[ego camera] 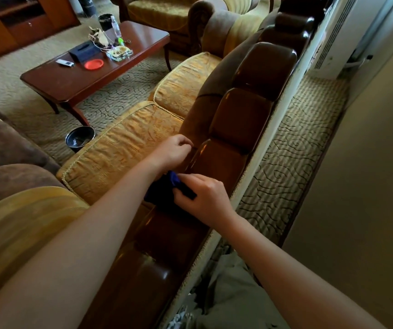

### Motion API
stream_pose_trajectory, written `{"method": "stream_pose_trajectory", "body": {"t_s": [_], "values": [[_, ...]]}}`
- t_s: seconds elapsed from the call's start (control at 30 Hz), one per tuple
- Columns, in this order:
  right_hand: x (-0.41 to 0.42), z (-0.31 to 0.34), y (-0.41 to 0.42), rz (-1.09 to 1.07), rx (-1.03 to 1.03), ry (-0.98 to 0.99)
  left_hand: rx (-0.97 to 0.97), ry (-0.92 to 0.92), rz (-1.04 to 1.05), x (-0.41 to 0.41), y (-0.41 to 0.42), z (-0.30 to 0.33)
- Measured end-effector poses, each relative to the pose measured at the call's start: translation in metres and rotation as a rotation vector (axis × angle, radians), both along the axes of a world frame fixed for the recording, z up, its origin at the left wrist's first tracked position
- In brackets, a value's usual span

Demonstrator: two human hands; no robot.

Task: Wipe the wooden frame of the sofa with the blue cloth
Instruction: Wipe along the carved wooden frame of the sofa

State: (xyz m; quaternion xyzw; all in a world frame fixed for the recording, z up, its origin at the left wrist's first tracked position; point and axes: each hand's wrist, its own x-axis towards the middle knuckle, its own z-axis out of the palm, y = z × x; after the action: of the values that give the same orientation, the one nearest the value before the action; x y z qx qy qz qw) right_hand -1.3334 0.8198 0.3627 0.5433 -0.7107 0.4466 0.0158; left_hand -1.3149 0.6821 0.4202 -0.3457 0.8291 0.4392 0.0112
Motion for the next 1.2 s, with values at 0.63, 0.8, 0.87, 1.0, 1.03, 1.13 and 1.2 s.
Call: {"method": "stream_pose_trajectory", "body": {"t_s": [0.63, 0.8, 0.87, 1.0, 1.03, 1.13, 1.2], "values": [[-0.101, -0.028, 0.016, -0.860, -0.267, -0.648, -0.106, -0.153, -0.146, -0.011, 0.013, -0.012], [-0.094, -0.038, 0.007, -0.925, -0.222, -0.884, -0.155, -0.196, -0.187, -0.015, 0.011, -0.008], [-0.081, -0.035, 0.014, -0.856, -0.218, -0.901, -0.159, -0.203, -0.198, -0.016, 0.011, -0.007], [-0.026, -0.036, 0.027, -0.734, -0.193, -0.923, -0.200, -0.206, -0.205, -0.014, 0.014, -0.010], [-0.006, -0.037, 0.030, -0.696, -0.204, -0.906, -0.204, -0.199, -0.192, -0.013, 0.015, -0.012], [0.047, -0.034, 0.040, -0.578, -0.215, -0.771, -0.215, -0.170, -0.154, -0.008, 0.021, -0.015], [0.061, -0.027, 0.043, -0.497, -0.161, -0.647, -0.188, -0.168, -0.149, -0.003, 0.023, -0.014]]}}
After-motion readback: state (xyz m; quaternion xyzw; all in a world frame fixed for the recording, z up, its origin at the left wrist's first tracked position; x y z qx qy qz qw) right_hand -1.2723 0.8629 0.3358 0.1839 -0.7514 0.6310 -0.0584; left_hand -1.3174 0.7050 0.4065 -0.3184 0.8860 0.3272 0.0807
